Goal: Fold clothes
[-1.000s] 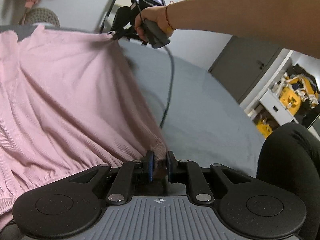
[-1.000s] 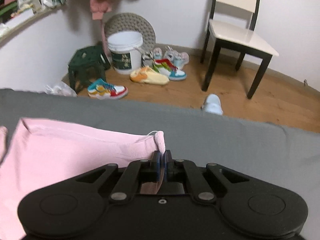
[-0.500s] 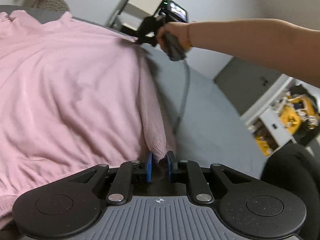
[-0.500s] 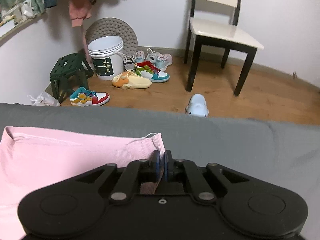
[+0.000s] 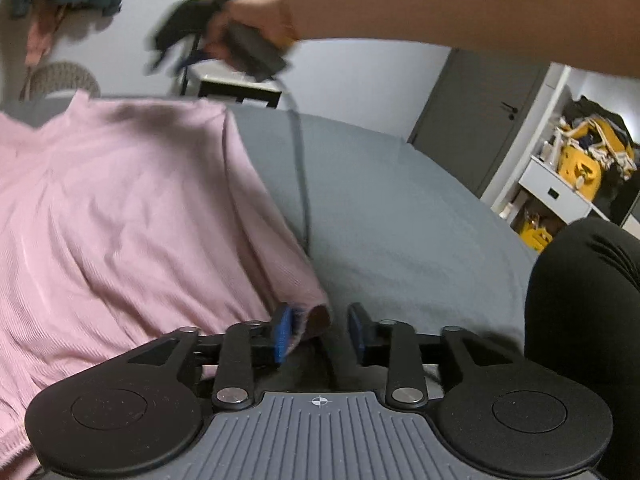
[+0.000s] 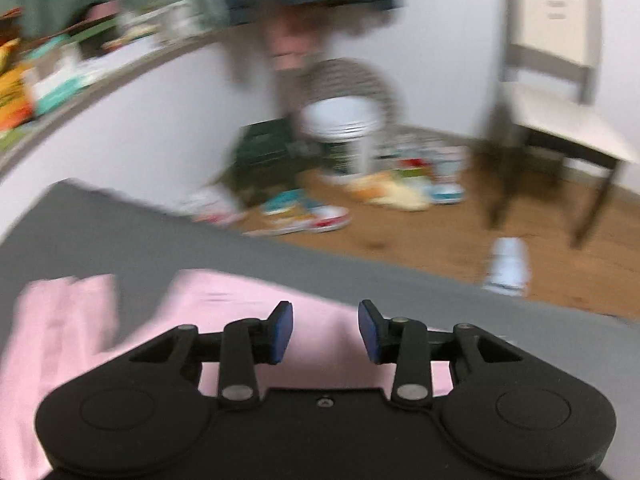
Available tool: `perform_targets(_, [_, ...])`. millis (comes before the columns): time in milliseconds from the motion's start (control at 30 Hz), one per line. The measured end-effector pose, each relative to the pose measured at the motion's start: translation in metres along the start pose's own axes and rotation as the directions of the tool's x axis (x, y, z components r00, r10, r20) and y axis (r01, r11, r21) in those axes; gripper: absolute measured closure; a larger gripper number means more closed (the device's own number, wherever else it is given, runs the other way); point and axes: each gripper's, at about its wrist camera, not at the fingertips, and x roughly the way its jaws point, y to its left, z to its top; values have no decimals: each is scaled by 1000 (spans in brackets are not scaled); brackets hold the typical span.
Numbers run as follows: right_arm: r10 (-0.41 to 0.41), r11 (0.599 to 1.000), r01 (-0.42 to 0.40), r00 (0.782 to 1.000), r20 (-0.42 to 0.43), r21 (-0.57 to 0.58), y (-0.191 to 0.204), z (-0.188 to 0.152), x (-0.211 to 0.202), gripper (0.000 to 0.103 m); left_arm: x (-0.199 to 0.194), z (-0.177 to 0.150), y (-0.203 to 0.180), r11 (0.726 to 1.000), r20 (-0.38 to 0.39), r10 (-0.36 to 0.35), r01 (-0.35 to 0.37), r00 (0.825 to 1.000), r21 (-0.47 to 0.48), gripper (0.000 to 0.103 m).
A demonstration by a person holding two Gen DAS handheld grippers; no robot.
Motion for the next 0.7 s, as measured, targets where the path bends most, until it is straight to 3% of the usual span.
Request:
perform_targets(67, [76,997,-75,996,-45,19,26,4,15,67,-15,-1,-2,999,37,19,-20,999,28,36])
perform_targets(100, [75,997,-74,996,-57,25,37,5,24,67,-19,0,-5,998,62,42,-45,997,48,32])
perform_targets(233, [-6,998,12,993,-118,56,63,9,59,74,-29,7,-9,982,123,134,-149,983,119,30])
perform_targets(333, [-25,993,38,992,-120,109,65,7,71,87,-28,8,-6,965,86,215,-226,973,135,30])
perform_targets(367, [-26,991,40,993,-113,126,65,7,74,97,-27,8,-6,958,72,242,-250,968,141,30])
perform_targets(500, [-52,990,61,996,-77,126,68,13,81,98,-26,12,-3,945,32,304,-306,952,117,30])
perform_targets(700, [-108,987,113,993,-55,115,75,21,99,99,-14,10,-3,953,-14,294,-292,956,84,30])
